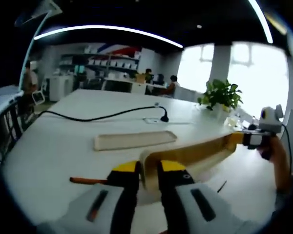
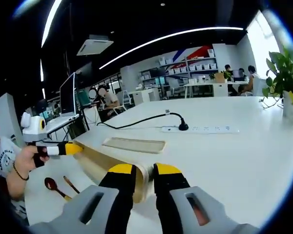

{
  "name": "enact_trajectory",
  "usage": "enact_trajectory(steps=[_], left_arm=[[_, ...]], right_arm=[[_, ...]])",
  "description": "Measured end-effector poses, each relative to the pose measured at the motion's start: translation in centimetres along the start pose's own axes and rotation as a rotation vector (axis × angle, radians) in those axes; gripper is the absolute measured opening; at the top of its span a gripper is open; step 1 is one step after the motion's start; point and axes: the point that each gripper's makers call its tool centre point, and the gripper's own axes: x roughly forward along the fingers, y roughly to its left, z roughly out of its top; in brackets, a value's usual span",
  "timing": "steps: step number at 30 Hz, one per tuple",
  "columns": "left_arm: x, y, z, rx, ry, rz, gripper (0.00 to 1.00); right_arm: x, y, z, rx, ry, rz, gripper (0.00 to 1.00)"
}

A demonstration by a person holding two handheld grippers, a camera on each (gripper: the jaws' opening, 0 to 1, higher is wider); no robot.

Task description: Arrange the utensils inside the cutlery case until each visible utensil rests in its matching compartment.

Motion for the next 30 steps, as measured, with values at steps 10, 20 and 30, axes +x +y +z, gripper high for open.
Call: enact_trajectory(steps=[10,20,30], left_arm=[[-2.8,-2.7,-1.0,0.042,-0.038,-0.021,0.15],[-4.9,-4.1,-1.4,0.002,-0.089,-0.085,0.12],[-7.0,-4.9,-2.6,-0.039,-0.108,-0.121,0.10]], right_arm=[[-3.2,0.9,-1.5,0.052,-0.021,0.023,0.12],[-6.8,1.0,-2.3,0.130,-0.067,0.038,0.11],[-9.0,1.0,-4.4,0.211,-0.050,0.064,0.10]])
